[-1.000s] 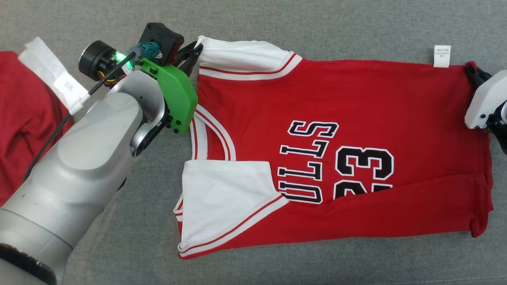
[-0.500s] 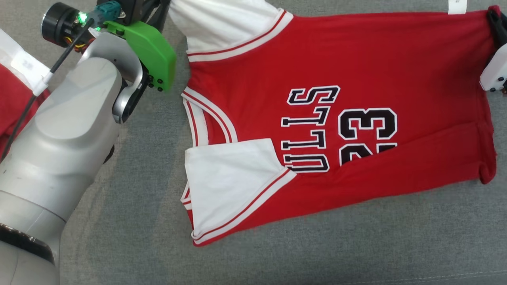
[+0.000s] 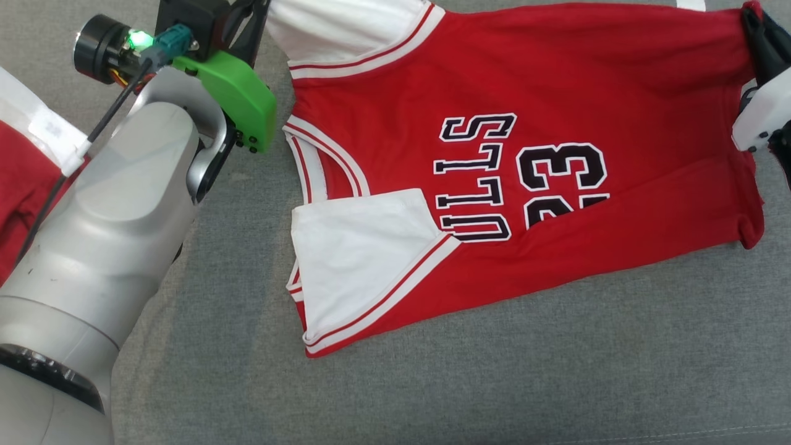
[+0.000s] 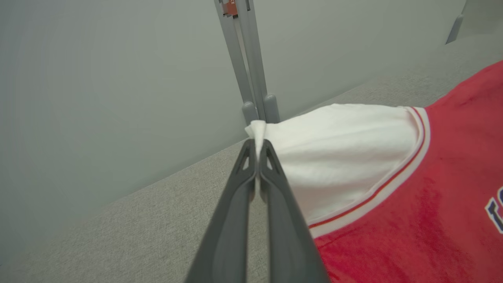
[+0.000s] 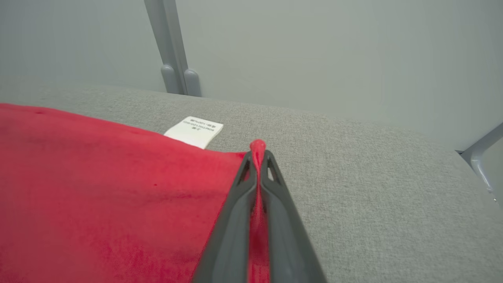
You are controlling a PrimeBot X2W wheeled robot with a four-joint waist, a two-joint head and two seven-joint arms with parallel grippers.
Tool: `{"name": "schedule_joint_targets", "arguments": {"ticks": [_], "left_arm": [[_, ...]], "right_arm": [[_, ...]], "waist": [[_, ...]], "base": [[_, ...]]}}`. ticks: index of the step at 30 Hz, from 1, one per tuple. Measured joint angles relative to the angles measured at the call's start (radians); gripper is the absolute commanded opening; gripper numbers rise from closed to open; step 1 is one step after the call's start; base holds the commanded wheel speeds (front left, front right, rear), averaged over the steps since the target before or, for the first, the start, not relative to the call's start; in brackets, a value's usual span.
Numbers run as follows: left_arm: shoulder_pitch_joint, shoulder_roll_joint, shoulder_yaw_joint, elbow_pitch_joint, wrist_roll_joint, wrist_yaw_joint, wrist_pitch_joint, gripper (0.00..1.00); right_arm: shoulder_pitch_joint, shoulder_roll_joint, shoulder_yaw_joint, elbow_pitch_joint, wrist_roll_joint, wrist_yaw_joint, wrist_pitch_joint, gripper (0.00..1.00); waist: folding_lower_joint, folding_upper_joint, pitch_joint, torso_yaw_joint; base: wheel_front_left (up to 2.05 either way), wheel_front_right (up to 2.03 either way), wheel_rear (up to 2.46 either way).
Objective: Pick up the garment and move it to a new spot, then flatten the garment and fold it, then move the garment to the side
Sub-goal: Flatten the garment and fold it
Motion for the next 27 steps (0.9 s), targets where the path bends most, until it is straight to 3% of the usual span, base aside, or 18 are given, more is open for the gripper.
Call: {"name": "schedule_joint_targets", "arguments": {"ticks": [8,16,27], "left_arm": [[0.098,0.049,-0.035,-0.047,0.006,-0.026,-0.010,0.00],[0.234,0.123,-0.085,-0.197,-0.006,-0.037,0.064,0.00],[0.450,0.298,-0.171,-0.530,-0.026,0.018,0.234,0.00]], "right_arm": [[0.112,-0.016,0.009,-0.044,0.025,0.000,-0.007,0.00],[0.246,-0.053,0.017,-0.103,0.088,0.000,-0.008,0.00],[0.361,-0.109,0.091,-0.113,0.149,0.000,0.015,0.00]], "waist": [[0.0000,0.0000,-0.077,0.006],[0.0000,0.0000,-0.167,0.014],[0.0000,0.0000,-0.258,0.026]], "base": [[0.00,0.00,0.00],[0.00,0.00,0.00],[0.00,0.00,0.00]]}}
